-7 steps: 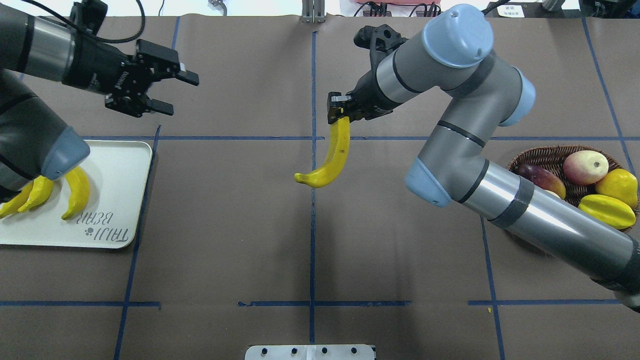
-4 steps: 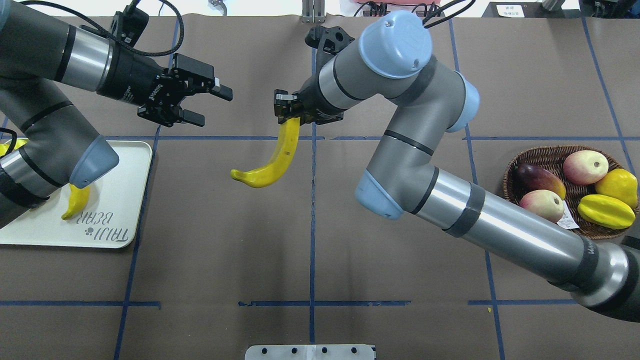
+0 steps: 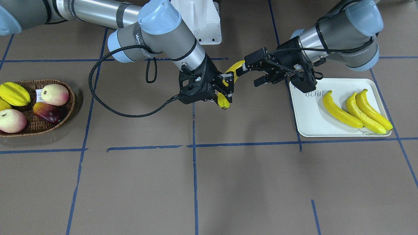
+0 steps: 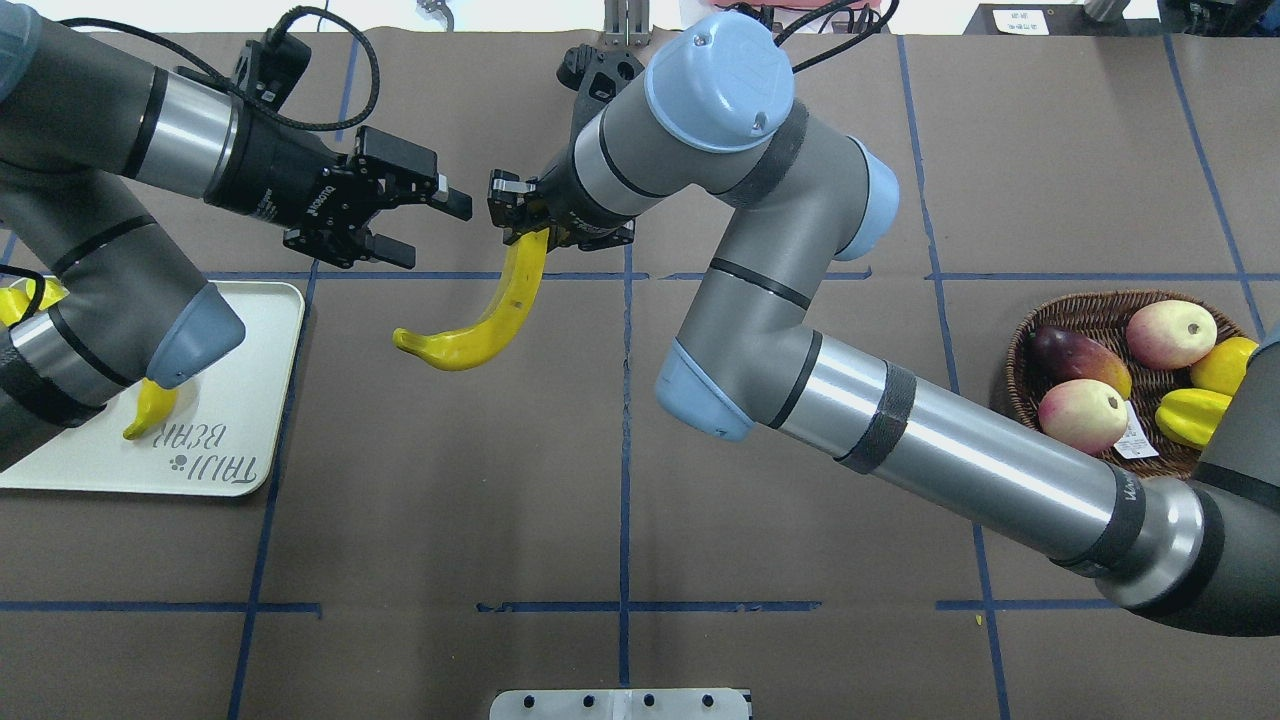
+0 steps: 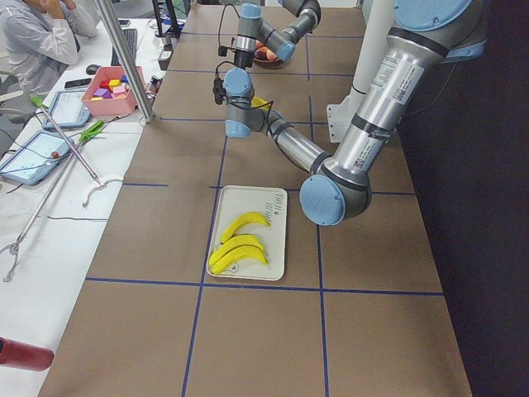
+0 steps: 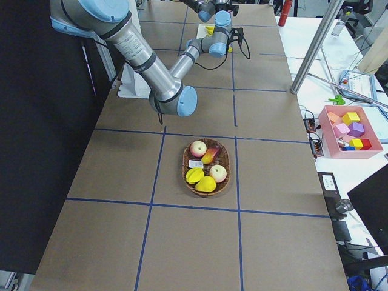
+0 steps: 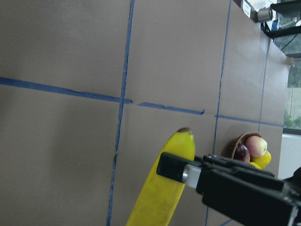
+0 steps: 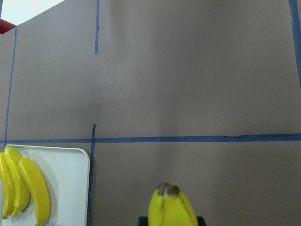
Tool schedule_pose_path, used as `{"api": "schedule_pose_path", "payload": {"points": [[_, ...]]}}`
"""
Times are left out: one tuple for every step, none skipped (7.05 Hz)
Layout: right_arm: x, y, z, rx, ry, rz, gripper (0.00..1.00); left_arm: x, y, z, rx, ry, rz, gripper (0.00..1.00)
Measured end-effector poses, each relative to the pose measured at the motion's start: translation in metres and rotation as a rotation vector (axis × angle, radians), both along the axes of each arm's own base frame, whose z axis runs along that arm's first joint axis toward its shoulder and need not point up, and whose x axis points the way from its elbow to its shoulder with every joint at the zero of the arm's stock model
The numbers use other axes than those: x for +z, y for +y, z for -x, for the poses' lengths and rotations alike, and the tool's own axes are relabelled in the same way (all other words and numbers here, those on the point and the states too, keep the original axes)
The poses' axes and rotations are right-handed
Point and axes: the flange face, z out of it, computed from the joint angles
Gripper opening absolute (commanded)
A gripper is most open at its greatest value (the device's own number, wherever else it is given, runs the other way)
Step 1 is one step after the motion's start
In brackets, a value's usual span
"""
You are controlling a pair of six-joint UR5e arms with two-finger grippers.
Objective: Transfer all bananas from basket to plate
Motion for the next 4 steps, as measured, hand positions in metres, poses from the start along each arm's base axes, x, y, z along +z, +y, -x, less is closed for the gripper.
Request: {"api": "schedule_pose_path", "payload": {"points": [[-0.001,0.0,0.0,0.0,-0.001,-0.002,0.0,0.005,0.006,-0.001,0.04,-0.003,-0.056,0.98],[-0.001,0.0,-0.001,0.0,-0.002,-0.003,0.0,0.005,0.011,-0.002,0.065,0.0,-0.091,0.96],[-0.002,0.001,-0.001,0.0,-0.004,-0.003,0.01,0.002,0.017,-0.01,0.086,0.005,-0.109,0.93],[-0.003,0.002,-0.002,0.0,-0.007,-0.003,0.01,0.0,0.024,-0.021,0.107,0.007,-0.115,0.89]]}}
